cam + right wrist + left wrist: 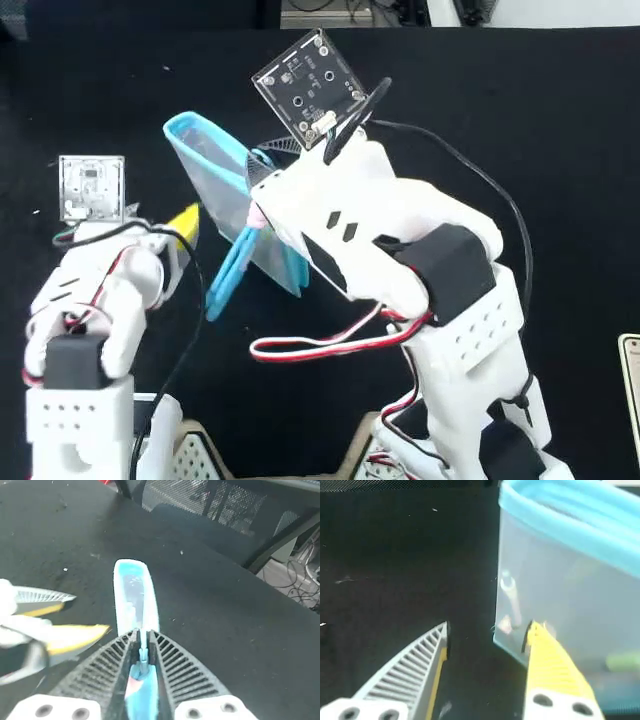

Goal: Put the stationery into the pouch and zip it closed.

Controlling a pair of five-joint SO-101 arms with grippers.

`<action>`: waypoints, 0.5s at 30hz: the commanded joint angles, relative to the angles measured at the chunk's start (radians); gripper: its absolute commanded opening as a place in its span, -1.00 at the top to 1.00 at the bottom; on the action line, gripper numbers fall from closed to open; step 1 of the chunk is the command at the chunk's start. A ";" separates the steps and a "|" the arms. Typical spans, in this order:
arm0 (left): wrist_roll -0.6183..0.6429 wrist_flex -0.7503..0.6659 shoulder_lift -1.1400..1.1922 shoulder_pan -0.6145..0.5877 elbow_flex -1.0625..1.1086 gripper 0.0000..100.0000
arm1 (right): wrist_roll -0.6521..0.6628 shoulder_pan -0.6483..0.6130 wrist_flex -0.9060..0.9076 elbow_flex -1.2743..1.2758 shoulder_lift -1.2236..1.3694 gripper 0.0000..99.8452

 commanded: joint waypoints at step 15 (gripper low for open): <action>0.124 -0.422 -0.002 0.113 0.094 0.49 | 0.305 -0.127 0.152 -0.061 -0.025 0.98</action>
